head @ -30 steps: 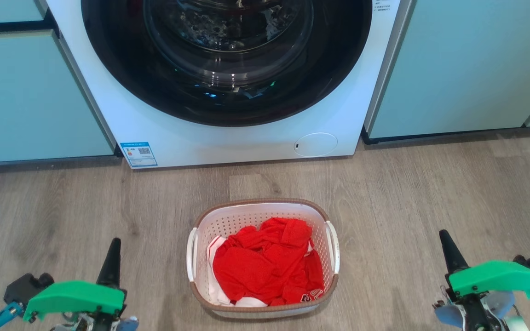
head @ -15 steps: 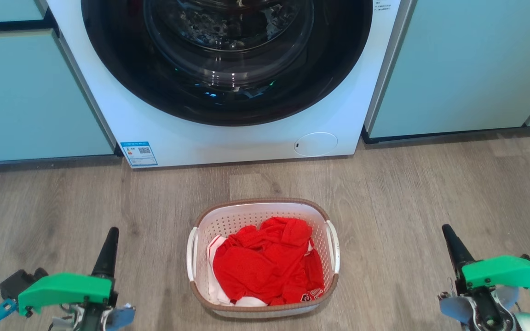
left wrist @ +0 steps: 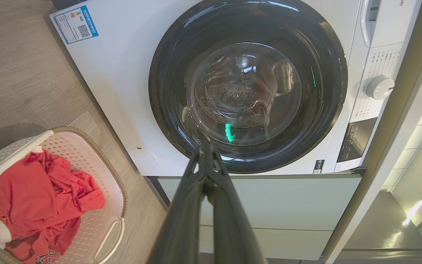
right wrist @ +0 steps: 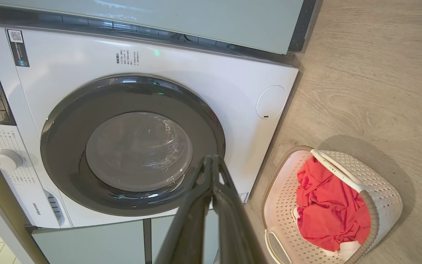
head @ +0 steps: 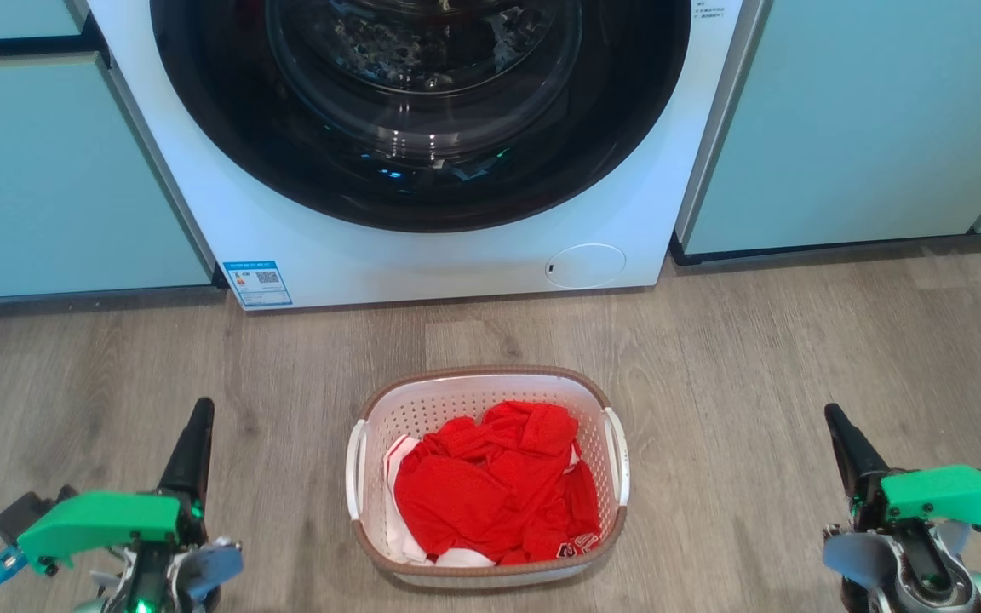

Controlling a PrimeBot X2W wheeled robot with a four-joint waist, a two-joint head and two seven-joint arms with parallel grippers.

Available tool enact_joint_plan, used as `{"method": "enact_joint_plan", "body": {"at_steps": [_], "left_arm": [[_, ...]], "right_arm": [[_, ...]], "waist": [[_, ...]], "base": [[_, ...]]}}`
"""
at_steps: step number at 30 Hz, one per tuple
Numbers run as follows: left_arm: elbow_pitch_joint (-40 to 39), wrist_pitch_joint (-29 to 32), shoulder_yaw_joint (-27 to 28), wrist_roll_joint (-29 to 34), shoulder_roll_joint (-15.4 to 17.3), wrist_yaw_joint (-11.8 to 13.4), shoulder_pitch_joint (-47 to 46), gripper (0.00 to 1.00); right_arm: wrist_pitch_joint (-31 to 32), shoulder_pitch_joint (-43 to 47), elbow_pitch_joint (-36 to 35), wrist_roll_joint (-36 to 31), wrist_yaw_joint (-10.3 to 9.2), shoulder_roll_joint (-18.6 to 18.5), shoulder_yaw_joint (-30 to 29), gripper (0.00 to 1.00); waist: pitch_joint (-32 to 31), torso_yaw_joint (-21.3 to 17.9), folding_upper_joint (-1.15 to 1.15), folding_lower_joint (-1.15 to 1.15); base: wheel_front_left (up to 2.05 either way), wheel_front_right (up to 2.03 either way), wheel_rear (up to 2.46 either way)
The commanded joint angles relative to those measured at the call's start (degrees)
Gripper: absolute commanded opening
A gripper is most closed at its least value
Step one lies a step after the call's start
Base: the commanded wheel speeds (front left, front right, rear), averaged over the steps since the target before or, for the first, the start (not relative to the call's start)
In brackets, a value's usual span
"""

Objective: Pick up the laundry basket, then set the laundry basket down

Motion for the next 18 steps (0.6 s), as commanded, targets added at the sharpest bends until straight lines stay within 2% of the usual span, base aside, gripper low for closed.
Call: {"method": "enact_joint_plan", "body": {"at_steps": [1,11,18], "left_arm": [[-1.6,0.5,2.5,-1.6,0.3,-0.7,-3.5,0.0],[-1.0,2.2,3.8,-8.1,0.1,-1.9,-4.9,0.0],[-1.0,2.3,3.9,-8.0,0.0,-1.9,-5.0,0.0]], "right_arm": [[0.7,-3.0,-1.8,1.6,0.14,-0.9,0.5,0.0],[2.4,-3.7,-1.8,7.8,0.16,-0.8,-0.6,0.0],[2.6,-3.7,-1.8,7.7,0.16,-0.7,-0.8,0.0]], "waist": [[0.0,0.0,0.0,0.0],[0.1,0.0,0.0,0.0],[0.1,0.0,0.0,0.0]], "base": [[0.0,0.0,0.0],[0.0,0.0,0.0],[0.0,0.0,0.0]]}}
